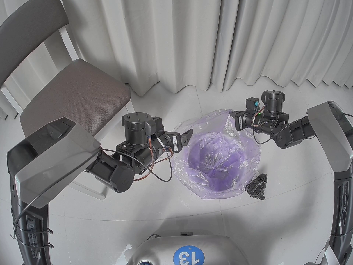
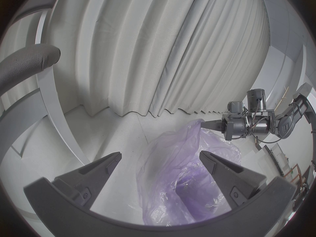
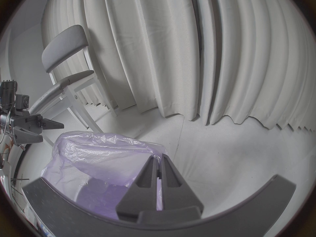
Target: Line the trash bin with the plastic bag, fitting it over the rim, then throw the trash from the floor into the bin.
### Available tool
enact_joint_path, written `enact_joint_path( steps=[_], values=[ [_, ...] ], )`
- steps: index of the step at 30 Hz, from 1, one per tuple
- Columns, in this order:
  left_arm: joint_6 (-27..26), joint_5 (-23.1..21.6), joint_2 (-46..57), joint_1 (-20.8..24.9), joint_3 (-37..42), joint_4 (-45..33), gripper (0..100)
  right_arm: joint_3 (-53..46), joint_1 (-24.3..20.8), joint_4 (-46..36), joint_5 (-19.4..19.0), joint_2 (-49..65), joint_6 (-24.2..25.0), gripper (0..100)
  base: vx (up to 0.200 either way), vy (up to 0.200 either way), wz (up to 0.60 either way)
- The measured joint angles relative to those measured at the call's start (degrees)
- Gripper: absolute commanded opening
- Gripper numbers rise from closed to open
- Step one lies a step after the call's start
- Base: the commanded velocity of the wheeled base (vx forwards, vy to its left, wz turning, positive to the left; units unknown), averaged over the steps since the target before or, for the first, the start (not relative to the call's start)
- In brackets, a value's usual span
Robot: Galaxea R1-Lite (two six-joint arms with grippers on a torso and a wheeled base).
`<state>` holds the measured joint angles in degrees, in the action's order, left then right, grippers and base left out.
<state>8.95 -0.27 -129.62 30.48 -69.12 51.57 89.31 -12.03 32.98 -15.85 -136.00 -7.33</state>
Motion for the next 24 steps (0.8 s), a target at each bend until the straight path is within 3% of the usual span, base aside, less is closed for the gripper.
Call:
enact_joint_path(
  steps=[10,11,24],
  values=[
    [0.00,-0.06,-0.26,0.17,-2.34,-0.85,100,1.76,-0.17,0.35,1.23,-1.60,1.21,0,0.000,0.000,0.00],
    [-0.02,-0.06,-0.30,0.15,-2.60,-0.94,100,1.93,-0.15,0.39,1.43,-1.74,1.26,100,0.000,0.000,0.00],
    [0.07,0.06,-0.21,0.28,-3.50,-0.39,100,-0.15,-0.20,5.23,2.33,-2.28,5.23,100,0.000,0.000,0.00]
  ],
)
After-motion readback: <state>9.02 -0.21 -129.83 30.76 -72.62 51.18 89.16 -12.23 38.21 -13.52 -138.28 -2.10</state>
